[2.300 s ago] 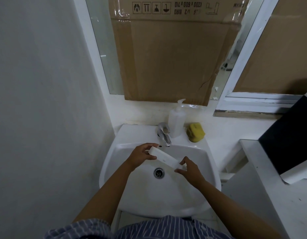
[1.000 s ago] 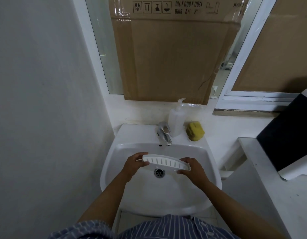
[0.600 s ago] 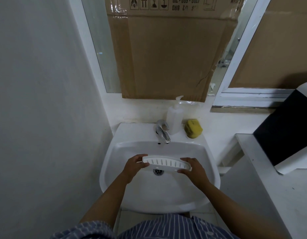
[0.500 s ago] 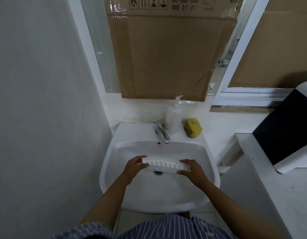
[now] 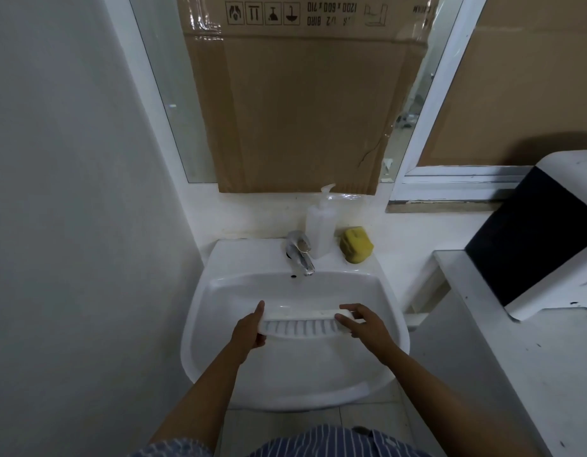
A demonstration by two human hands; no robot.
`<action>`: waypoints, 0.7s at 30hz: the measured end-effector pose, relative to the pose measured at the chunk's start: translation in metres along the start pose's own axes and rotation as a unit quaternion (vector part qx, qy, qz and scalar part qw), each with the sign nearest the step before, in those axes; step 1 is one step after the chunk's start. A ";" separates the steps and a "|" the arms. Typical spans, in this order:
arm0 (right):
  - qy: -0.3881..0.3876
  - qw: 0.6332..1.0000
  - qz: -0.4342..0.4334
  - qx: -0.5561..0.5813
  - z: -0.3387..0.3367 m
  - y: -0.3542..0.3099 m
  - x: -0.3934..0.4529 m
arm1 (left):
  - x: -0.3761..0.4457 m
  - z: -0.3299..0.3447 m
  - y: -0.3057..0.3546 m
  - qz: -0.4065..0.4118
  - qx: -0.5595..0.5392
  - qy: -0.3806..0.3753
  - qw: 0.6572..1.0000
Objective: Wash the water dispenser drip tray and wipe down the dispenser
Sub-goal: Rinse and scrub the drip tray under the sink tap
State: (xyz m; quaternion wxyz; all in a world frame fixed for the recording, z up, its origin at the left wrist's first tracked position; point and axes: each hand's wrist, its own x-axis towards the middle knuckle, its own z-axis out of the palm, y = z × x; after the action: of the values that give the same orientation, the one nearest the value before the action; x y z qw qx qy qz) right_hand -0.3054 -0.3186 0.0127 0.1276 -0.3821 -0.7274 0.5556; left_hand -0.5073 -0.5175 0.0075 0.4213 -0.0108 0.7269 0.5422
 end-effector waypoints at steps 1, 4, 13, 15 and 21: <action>-0.006 1.000 0.004 0.010 -0.002 0.000 0.000 | -0.001 0.001 0.002 -0.002 -0.010 -0.001 1.000; -0.009 0.997 0.034 0.072 -0.010 -0.001 0.000 | -0.005 0.005 0.009 -0.008 -0.030 0.002 1.000; -0.004 0.980 0.066 0.186 -0.046 -0.019 -0.032 | -0.034 0.035 0.022 0.066 -0.038 0.057 0.995; -0.002 0.970 0.074 0.231 -0.060 -0.017 -0.050 | -0.047 0.051 0.023 0.063 -0.078 0.041 0.994; 0.072 0.947 0.089 0.301 -0.122 0.016 -0.128 | -0.100 0.122 0.006 0.066 -0.120 -0.009 0.991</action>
State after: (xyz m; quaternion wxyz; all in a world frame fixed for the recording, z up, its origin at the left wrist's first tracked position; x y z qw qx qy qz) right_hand -0.1377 -0.3196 0.0716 0.2387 -0.4286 -0.4782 0.7285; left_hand -0.3718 -0.4617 0.0676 0.3867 -0.0079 0.6521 0.6520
